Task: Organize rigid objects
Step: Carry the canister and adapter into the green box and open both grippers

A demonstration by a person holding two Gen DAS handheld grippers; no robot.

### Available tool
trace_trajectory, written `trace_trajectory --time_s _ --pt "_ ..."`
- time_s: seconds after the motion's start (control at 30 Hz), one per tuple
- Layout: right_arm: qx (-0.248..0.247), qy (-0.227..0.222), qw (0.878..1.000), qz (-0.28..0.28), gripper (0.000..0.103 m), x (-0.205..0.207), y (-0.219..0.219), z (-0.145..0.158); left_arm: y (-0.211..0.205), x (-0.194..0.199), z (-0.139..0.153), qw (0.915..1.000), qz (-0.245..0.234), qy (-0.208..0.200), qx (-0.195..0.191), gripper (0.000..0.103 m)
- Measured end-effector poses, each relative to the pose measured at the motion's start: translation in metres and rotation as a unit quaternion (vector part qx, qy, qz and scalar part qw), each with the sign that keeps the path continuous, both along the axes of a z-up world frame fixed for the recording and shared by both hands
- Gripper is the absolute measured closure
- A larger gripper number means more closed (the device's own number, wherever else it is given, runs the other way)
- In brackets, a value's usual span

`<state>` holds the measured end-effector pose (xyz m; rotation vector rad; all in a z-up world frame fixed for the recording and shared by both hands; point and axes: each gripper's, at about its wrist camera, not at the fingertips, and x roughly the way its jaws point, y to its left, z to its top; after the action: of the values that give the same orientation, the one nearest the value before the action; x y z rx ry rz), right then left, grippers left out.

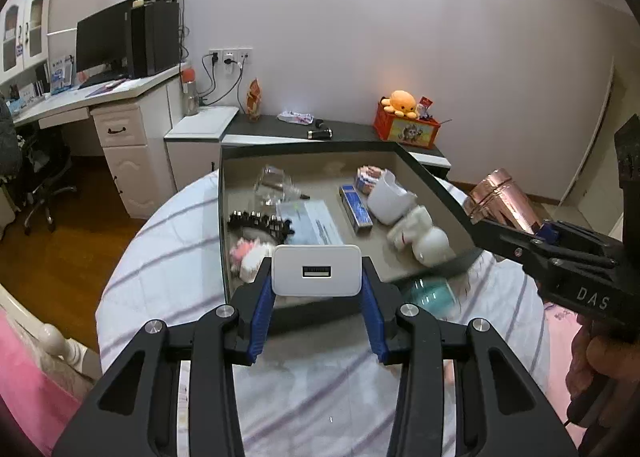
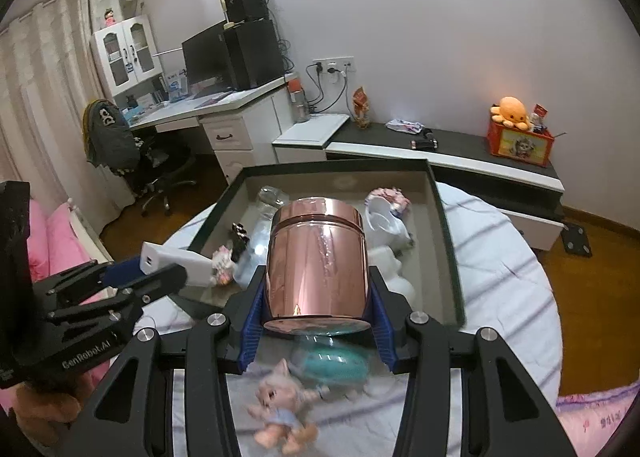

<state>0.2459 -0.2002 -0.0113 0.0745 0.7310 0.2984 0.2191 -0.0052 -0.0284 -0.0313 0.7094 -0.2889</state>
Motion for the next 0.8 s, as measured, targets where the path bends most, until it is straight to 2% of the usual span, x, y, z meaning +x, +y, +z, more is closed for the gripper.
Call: trace_trajectory --time_s 0.17,0.3,0.43,0.8 --pt "0.000 0.003 1.000 0.010 0.056 0.015 0.009 -0.003 0.000 0.015 0.003 1.0000 -0.002 -0.001 -0.007 0.063" --pt "-0.005 0.022 1.000 0.013 0.056 0.032 0.014 -0.017 -0.003 0.026 0.004 1.0000 -0.002 -0.004 -0.003 0.063" --pt "-0.012 0.040 0.999 0.009 0.056 0.046 0.014 -0.032 -0.006 0.038 -0.008 1.0000 0.000 0.007 -0.002 0.063" --pt "-0.053 0.063 0.997 0.013 0.055 0.069 0.021 -0.050 -0.016 0.052 -0.016 0.9998 0.003 0.016 0.008 0.062"
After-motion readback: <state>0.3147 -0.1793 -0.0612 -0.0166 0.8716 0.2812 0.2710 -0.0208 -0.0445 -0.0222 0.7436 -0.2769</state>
